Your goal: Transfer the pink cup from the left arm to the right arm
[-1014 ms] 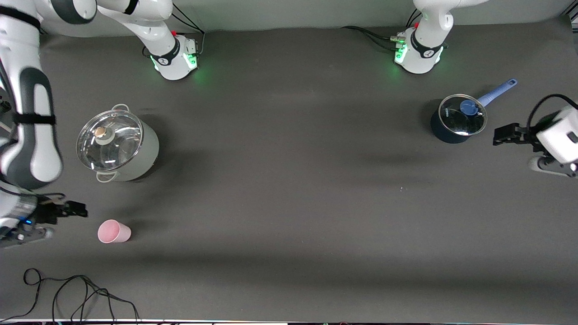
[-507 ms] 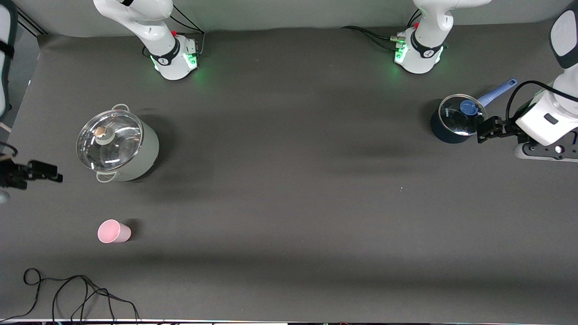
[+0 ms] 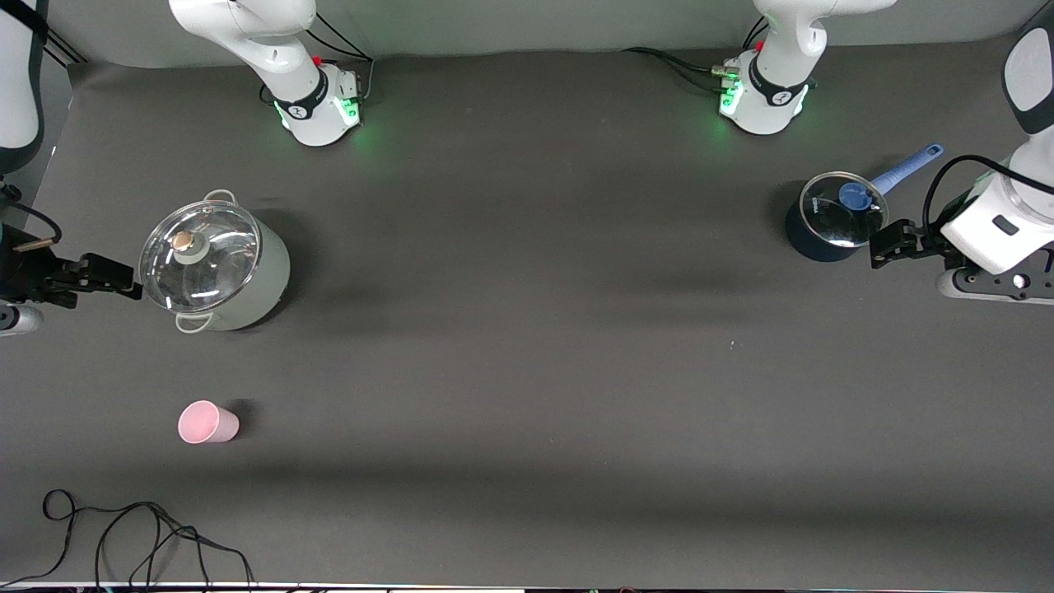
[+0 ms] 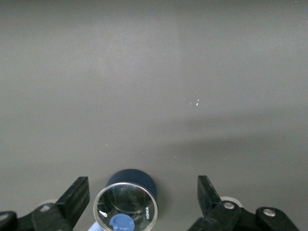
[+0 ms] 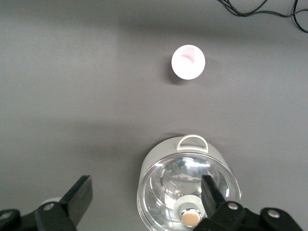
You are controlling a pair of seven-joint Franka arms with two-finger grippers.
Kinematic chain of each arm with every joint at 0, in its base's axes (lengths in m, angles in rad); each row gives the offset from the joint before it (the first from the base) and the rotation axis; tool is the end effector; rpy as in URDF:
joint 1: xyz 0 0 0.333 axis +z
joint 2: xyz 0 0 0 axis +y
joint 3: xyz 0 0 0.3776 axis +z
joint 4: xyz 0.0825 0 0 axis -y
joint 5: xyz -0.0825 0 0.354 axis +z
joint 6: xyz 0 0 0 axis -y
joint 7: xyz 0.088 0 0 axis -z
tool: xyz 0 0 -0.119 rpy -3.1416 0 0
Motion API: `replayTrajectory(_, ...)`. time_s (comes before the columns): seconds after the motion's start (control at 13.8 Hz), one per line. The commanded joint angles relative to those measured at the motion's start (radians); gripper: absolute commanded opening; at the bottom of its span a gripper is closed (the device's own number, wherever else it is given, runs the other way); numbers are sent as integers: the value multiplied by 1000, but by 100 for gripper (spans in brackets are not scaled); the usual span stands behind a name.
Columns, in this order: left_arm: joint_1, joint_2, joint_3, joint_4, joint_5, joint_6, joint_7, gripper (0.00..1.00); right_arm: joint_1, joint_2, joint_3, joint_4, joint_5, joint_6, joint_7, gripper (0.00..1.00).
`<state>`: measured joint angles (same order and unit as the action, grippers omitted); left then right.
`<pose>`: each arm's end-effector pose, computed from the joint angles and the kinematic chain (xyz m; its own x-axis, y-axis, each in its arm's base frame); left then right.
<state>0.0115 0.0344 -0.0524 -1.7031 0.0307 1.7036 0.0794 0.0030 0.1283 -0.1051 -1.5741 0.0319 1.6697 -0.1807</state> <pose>0.5418 -0.0184 0.6083 0.9916 -0.1240 -0.0361 -0.1250 -0.9918 -0.0257 0.5736 -0.0510 0.6108 0.9967 0.0758 -0.0282 0.0752 -0.9969 -0.0237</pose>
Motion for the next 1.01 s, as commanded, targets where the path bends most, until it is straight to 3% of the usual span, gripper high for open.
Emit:
replayTrajectory(0.0, -51, -1, 72, 5, -2, 8, 46, 100, 12, -53, -5, -47, -10, 27, 32, 100)
replayTrajectory(0.36, -57, 18, 77, 20, -5, -2, 33, 100, 5, -56, -7, -4, -6, 25, 69, 100)
replayTrajectory(0.51, -59, 22, 77, 34, -5, -7, 36, 100, -24, -56, 7, 2, -1, 25, 70, 100)
replayTrajectory(0.72, -45, 30, 78, 42, -5, -10, 52, 100, -78, -58, 77, 9, -10, 24, 81, 100)
replayTrajectory(0.94, -47, 30, 80, 39, -5, -12, 51, 100, -77, -59, 79, 23, -17, 18, 115, 100)
